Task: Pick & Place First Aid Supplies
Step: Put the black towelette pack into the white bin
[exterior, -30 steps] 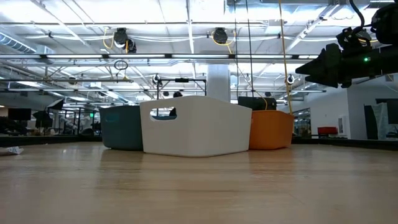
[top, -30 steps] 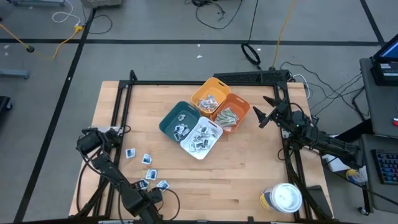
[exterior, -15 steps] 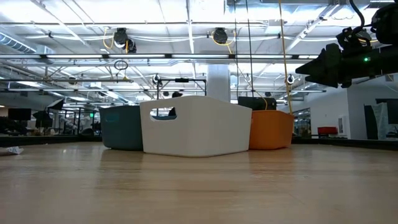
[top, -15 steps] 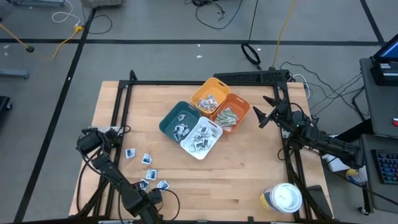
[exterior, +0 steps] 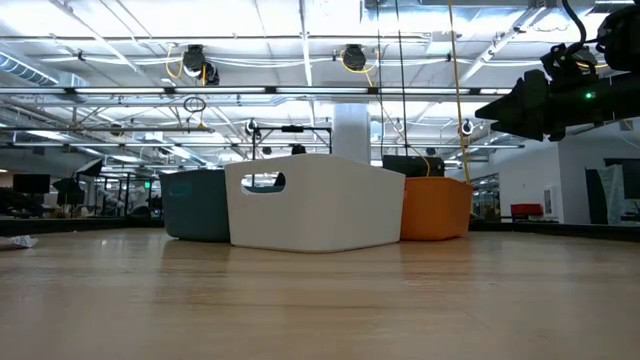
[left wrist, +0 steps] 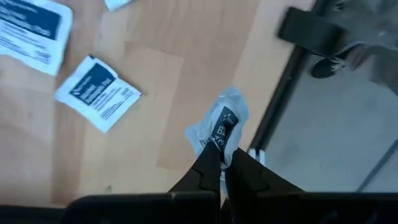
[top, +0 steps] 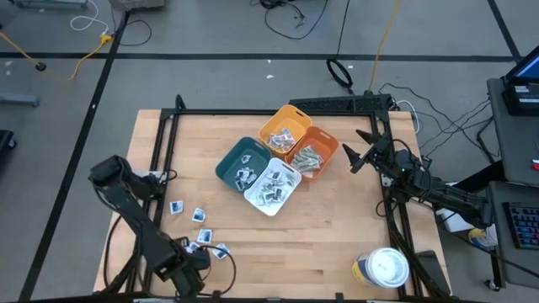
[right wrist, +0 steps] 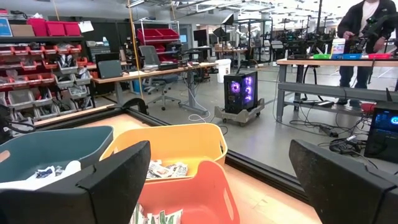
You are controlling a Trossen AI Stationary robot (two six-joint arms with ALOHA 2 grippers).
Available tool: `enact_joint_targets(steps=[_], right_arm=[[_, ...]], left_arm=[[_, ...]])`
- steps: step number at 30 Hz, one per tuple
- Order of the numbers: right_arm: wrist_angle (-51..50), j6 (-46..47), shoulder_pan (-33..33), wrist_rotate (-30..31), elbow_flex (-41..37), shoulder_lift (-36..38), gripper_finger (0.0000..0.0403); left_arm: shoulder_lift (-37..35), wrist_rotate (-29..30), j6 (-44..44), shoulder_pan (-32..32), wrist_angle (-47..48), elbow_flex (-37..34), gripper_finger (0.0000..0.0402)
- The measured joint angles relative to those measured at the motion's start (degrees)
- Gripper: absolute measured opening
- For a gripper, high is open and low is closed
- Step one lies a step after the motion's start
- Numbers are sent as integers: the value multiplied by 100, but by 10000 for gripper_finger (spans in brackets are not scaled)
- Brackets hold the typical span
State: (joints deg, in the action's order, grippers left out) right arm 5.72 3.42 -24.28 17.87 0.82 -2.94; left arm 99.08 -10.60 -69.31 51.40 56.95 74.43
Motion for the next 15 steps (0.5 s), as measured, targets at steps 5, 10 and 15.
enact_joint_targets(steps=[5, 10, 15], right_arm=[[0, 2, -1, 0, -1, 0, 377], [0, 2, -1, 0, -2, 0, 377], [0, 2, -1, 0, -2, 0, 377]], left_arm=[[-356, 66, 176, -63, 441, 4, 5], [-357, -80, 527, -783, 729, 4, 5], [-349, -76, 1250, -1974, 769, 48, 5]])
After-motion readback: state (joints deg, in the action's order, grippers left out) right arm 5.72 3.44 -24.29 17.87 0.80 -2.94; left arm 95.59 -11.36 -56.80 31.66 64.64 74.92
